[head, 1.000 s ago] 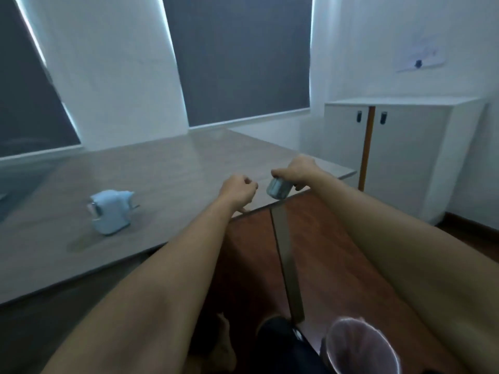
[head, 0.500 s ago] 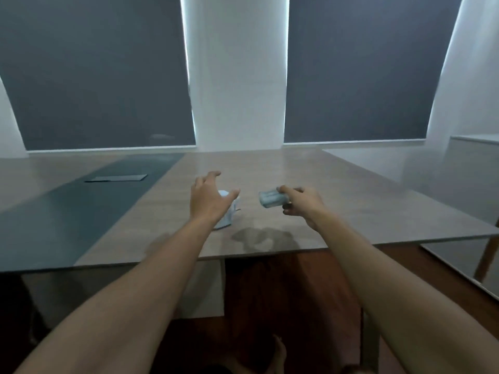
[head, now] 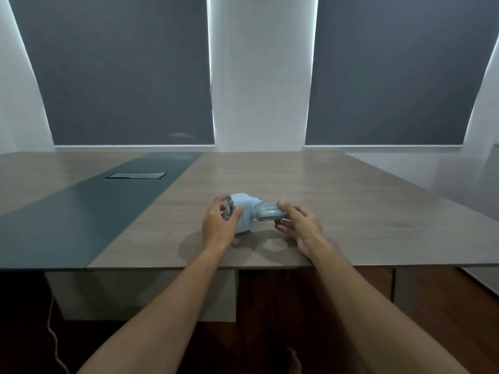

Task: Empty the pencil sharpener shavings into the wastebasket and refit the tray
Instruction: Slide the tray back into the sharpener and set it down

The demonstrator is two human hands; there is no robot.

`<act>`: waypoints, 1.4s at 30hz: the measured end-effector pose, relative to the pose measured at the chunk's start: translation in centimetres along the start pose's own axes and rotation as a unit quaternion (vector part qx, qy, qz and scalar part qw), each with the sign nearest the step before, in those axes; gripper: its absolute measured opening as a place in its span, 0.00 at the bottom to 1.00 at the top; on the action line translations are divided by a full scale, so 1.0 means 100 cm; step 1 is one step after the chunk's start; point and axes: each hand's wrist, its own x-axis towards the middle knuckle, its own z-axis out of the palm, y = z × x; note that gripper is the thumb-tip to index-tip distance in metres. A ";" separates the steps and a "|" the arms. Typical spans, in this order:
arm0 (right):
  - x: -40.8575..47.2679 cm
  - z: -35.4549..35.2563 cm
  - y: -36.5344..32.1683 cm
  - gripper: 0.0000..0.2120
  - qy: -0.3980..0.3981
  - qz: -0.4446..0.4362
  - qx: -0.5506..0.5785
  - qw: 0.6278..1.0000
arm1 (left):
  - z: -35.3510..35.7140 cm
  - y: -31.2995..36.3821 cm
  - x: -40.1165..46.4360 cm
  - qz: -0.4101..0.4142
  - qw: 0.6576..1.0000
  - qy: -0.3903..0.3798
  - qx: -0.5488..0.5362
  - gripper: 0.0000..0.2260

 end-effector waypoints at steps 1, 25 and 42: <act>0.001 -0.002 0.000 0.14 -0.002 0.000 0.009 1.000 | 0.001 -0.001 0.001 -0.002 1.000 0.002 -0.005 0.17; -0.002 -0.007 0.008 0.13 -0.015 -0.051 -0.024 0.998 | 0.000 0.001 -0.002 -0.008 1.000 -0.006 -0.016 0.17; -0.006 -0.001 0.009 0.21 -0.076 -0.060 -0.247 0.964 | 0.001 0.006 -0.006 0.023 1.000 0.009 0.007 0.18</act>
